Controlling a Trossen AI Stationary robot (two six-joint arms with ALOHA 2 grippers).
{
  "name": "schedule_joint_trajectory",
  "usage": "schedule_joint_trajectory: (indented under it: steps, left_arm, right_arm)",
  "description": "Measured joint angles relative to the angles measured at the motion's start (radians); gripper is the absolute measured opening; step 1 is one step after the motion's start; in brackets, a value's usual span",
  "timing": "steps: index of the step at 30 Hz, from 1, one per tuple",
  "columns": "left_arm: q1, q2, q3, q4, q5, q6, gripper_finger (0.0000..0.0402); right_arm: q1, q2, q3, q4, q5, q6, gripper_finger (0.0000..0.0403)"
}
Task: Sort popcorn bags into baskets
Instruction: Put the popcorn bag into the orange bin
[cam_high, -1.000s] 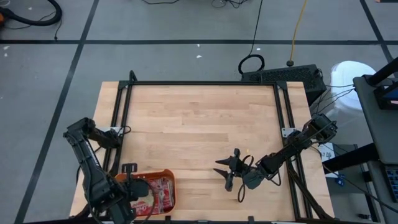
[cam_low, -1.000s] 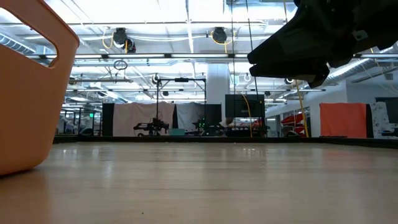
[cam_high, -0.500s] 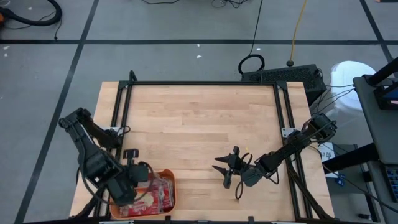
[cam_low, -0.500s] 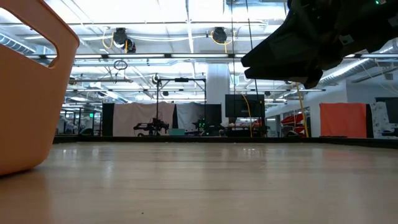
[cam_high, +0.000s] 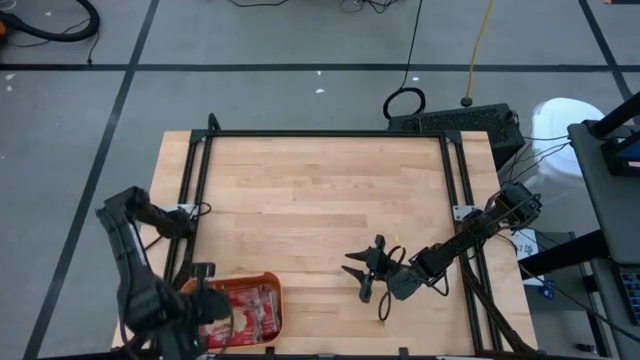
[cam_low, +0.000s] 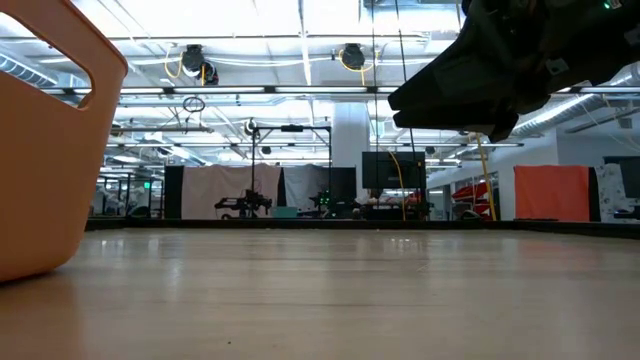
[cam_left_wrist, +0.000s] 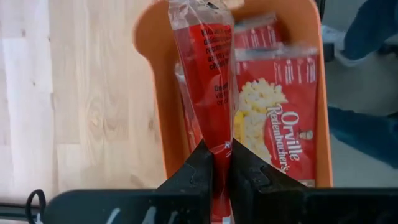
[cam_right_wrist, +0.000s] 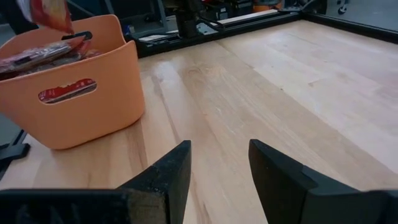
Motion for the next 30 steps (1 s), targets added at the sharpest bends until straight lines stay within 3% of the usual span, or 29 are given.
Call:
schedule_joint_trajectory:
  steps: [8, 17, 30]
  left_arm:
    - [-0.023, 0.078, 0.000, -0.002, 0.010, -0.036, 0.0025]
    - [-0.022, 0.087, 0.000, 0.026, 0.036, -0.085, 0.0077]
    - [-0.022, 0.087, 0.000, 0.166, 0.061, -0.060, 0.0080]
  right_arm:
    - [-0.017, 0.000, 0.000, 0.001, -0.001, -0.003, 0.0153]
    - [-0.026, 0.000, 0.000, 0.007, -0.001, -0.003, 0.0153]
    - [-0.026, 0.000, 0.000, 0.007, -0.004, -0.003, 0.0153]
